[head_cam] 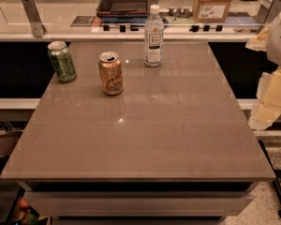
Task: Pick orange can
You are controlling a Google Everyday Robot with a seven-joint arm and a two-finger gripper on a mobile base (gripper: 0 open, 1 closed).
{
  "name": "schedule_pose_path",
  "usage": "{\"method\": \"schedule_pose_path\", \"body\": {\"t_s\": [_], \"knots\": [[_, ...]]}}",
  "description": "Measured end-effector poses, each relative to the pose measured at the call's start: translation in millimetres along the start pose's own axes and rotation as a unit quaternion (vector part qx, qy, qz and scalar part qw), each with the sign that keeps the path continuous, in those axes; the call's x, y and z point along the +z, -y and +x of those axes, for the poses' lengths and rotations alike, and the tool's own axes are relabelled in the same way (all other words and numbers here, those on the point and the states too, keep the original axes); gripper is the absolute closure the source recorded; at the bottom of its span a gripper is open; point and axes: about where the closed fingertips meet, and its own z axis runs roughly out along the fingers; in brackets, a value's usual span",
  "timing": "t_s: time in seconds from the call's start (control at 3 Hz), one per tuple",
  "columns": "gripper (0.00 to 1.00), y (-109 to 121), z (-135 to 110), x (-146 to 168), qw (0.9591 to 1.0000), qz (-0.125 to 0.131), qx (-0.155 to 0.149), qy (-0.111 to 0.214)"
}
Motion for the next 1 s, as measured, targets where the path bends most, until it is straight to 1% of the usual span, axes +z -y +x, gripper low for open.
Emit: {"method": "schedule_pose_path", "body": {"t_s": [0.33, 0.67, 1.0], "knots": [[0.0, 0, 0, 0, 1.0, 0.0, 0.0, 0.0], [0.0, 1, -3, -1, 0.9999, 0.007, 0.002, 0.009], [0.0, 8, -13, 8, 0.9986, 0.013, 0.01, 0.049]]}}
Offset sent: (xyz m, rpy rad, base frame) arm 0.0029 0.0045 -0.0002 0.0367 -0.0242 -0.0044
